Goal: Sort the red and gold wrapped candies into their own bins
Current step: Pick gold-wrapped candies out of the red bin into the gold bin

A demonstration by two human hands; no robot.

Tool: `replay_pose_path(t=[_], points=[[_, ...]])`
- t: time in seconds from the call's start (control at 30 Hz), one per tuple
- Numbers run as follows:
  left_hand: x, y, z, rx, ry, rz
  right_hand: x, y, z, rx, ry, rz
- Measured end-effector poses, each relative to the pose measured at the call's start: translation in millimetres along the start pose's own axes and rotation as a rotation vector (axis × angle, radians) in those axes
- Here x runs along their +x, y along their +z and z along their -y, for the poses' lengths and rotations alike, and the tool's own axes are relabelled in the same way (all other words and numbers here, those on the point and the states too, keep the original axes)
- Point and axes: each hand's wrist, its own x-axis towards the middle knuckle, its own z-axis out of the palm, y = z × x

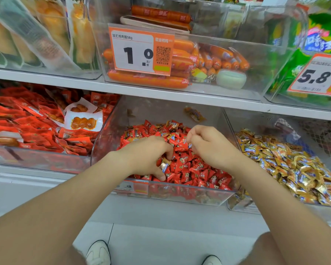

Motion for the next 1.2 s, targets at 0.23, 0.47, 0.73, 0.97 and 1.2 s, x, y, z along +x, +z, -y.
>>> replay_pose_path(t=[0.23,0.47,0.73,0.97,1.2], points=[[-7.7,-6.7,5.5,-0.241,0.005,-0.13,15.2,8.8,-7.5,0.159,-0.017,-0.081],[-28.3,-29.8,19.7,-0.166,-0.175,-0.238,36.5,17.1,-4.2,-0.239,-0.102,-0.149],[-24.2,-13.7,16.1,-0.002,-0.207,-0.04,57.8,27.3,-0.1,-0.545,-0.168,0.028],[-22.1,-12.4,16.1,-0.028,-0.167,0.008,50.4,8.5,5.8,-0.276,-0.073,-0.041],[-32.6,-36.7,19.8,-0.26,-0.294,-0.359,44.7,13.9,18.4,0.009,-0.041,-0.1]])
